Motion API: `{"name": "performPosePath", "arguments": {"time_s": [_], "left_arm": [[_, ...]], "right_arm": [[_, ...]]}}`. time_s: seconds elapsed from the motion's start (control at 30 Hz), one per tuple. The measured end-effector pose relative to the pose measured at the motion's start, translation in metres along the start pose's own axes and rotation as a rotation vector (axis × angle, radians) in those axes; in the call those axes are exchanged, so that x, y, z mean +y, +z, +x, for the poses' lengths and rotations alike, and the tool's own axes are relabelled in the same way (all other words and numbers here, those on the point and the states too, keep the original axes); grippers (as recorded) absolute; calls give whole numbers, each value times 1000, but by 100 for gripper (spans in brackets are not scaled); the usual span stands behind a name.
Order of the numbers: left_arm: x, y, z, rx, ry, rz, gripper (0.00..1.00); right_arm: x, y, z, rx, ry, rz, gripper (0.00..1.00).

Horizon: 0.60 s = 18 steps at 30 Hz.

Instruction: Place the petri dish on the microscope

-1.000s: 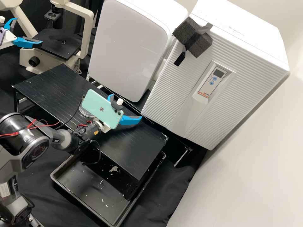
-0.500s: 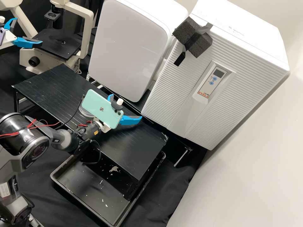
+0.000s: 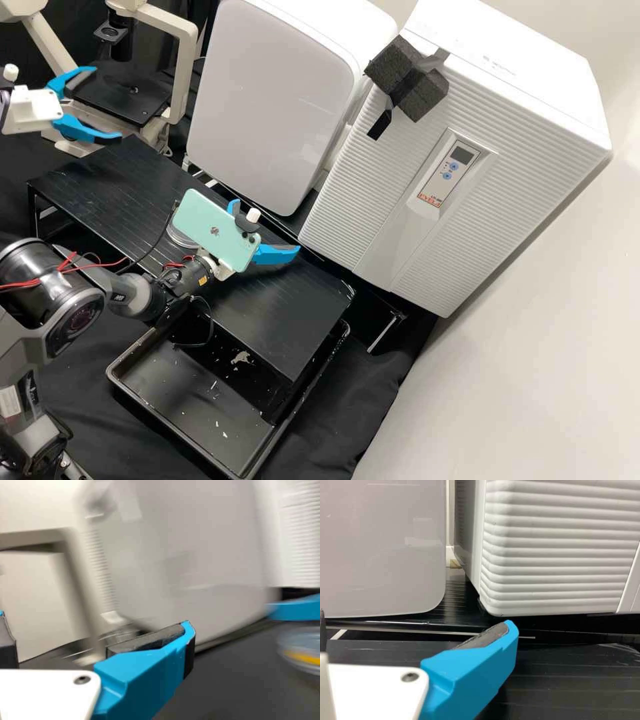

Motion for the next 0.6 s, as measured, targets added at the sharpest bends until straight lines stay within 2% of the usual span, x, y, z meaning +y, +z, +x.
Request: {"name": "performPosePath", "arguments": {"time_s": [0.07, 0.2, 0.33, 0.47, 0.6], "left_arm": [[-2, 19, 8, -125, -18, -6, 100], [-8, 41, 27, -262, -51, -38, 100], [-20, 55, 46, -314, -122, -92, 100], [-28, 64, 59, -333, -189, -123, 100], [-31, 72, 68, -350, -200, -145, 100]], "right_arm": [[0, 0, 0, 0, 0, 0, 100], [0, 0, 0, 0, 0, 0, 100], [0, 0, 0, 0, 0, 0, 100], [0, 0, 0, 0, 0, 0, 100], [0, 0, 0, 0, 0, 0, 100]]}}
